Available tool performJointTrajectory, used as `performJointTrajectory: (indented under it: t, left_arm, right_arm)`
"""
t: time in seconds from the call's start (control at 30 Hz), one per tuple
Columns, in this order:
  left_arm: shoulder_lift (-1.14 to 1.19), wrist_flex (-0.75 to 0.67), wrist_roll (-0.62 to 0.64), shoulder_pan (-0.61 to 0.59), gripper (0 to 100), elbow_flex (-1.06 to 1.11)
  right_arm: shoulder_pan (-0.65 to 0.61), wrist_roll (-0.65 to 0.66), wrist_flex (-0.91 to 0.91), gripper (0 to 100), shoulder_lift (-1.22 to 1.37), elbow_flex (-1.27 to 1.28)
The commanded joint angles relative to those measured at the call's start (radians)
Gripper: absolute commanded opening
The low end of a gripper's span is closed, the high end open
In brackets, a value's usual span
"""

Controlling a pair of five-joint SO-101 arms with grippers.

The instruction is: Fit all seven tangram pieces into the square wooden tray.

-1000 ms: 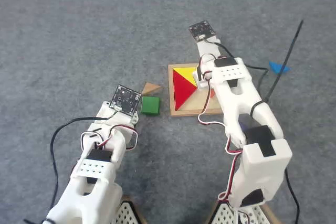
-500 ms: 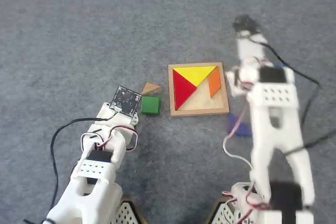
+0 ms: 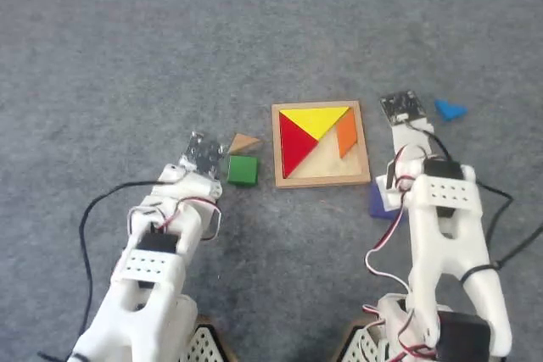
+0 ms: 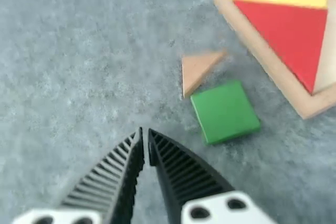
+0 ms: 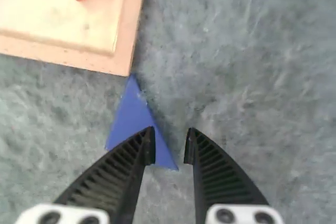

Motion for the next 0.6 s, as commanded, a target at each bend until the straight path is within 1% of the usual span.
performJointTrajectory:
  t: [0.0,0.1,0.17,0.23,0.33,0.4,0.57]
  left_arm:
    - [-0.017,0.167,-0.014,0.023,1,-0.088]
    - [-0.017,0.141,-0.012,0.023,1,-0.079]
    - [-0.017,0.147,-0.012,-0.005,2,-0.104]
    - [-0.017,0.195,-0.008,-0.038,2,-0.160]
    - [-0.017,0.299,0.057,-0.054,2,-0.251]
    - [-0.017,0.356,0.068,-0.032,5,-0.302]
    - [-0.012,0.483,0.066,0.005,17,-0.483]
  right_arm:
    - [0.002,-0.048,-0.094,12.0,-0.054,0.025]
    - [-0.002,-0.057,-0.094,12.0,-0.044,0.031]
    - [-0.019,-0.098,-0.107,12.0,-0.044,0.068]
    - [-0.028,-0.129,-0.145,12.0,-0.048,0.109]
    - [-0.019,-0.137,-0.211,12.0,-0.048,0.137]
    - [-0.027,-0.138,-0.246,12.0,-0.048,0.161]
    - [-0.028,-0.137,-0.323,11.7,-0.048,0.213]
